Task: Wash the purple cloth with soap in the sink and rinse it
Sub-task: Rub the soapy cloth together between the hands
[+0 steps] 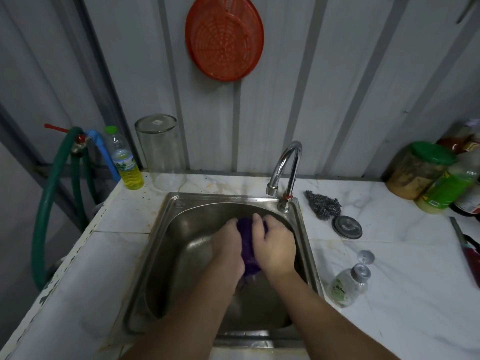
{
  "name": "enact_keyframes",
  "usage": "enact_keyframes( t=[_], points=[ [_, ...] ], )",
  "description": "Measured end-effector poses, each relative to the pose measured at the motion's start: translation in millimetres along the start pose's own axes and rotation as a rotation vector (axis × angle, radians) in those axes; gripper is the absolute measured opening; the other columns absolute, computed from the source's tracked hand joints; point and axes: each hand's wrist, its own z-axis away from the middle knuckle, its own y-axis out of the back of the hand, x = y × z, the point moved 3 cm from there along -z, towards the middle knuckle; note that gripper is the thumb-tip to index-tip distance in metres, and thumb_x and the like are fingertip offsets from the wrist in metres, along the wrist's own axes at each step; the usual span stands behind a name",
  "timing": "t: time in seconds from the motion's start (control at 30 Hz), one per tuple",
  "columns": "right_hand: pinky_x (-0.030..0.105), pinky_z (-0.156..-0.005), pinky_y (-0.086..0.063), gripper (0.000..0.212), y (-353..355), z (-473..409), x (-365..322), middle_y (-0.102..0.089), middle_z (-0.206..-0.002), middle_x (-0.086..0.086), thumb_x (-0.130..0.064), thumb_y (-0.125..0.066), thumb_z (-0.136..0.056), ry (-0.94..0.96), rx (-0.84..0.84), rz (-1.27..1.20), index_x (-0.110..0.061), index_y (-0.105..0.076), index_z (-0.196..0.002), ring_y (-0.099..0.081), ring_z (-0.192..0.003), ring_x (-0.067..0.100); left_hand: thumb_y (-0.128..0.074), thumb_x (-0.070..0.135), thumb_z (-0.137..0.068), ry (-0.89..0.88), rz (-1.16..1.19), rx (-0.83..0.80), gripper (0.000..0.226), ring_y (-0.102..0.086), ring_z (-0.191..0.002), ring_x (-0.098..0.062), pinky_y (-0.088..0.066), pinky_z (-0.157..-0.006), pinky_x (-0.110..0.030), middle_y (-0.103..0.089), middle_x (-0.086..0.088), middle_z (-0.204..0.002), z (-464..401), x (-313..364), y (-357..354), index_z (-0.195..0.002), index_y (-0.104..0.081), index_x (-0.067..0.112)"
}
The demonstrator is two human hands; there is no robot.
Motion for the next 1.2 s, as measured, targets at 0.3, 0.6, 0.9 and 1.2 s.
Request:
enact_keyframes(
  t=[0.3, 0.6, 0.9, 1.2],
  points=[
    [0.033, -0.056, -0.045, 0.043, -14.9, 3.0, 3.4, -0.06, -0.06, 0.0, -0.046, -0.054, -0.095, -0.047, -0.026, -0.088, -0.021, -0.049, -0.059, -0.061, -0.063, 0.026, -0.065, 0.027, -0.088, -0.009, -0.08, -0.096, 0.022, -0.068, -0.071, -0.031, -0.059, -0.068, -0.037, -0.068, -0.011, -0.073, -10.6, -1.1, -5.9, -0.074, -0.069, 0.01],
    [0.012, -0.048, -0.032, 0.046, -9.5, 21.4, 6.0, -0.055, -0.051, -0.01, -0.042, -0.051, -0.098, 0.016, -0.051, -0.181, -0.027, -0.045, -0.055, -0.054, -0.053, 0.002, -0.054, 0.031, -0.098, -0.005, -0.082, -0.095, 0.037, -0.07, -0.077, -0.028, -0.062, -0.076, -0.036, -0.071, -0.017, -0.082, -4.6, -1.9, 0.9, -0.085, -0.069, 0.001],
    [0.026, -0.056, -0.046, 0.046, -14.9, 2.2, -8.6, -0.058, -0.048, -0.008, -0.055, -0.055, -0.09, -0.103, 0.012, -0.126, -0.025, -0.053, -0.055, -0.058, -0.054, 0.006, -0.051, 0.029, -0.093, -0.028, -0.111, -0.183, 0.039, -0.065, -0.054, -0.027, -0.054, -0.054, -0.028, -0.064, -0.011, -0.062, 0.1, -2.6, 1.5, -0.064, -0.069, 0.009],
    [0.043, -0.053, -0.05, 0.045, -28.1, 54.3, -21.9, -0.061, -0.058, 0.009, -0.04, -0.049, -0.095, 0.114, 0.045, -0.073, -0.008, -0.056, -0.063, -0.06, -0.056, 0.031, -0.045, 0.012, -0.099, 0.018, -0.134, -0.142, 0.039, -0.054, -0.031, -0.016, -0.04, -0.036, -0.013, -0.05, -0.008, -0.042, -24.7, 0.9, 25.1, -0.06, -0.045, 0.008]
  ],
)
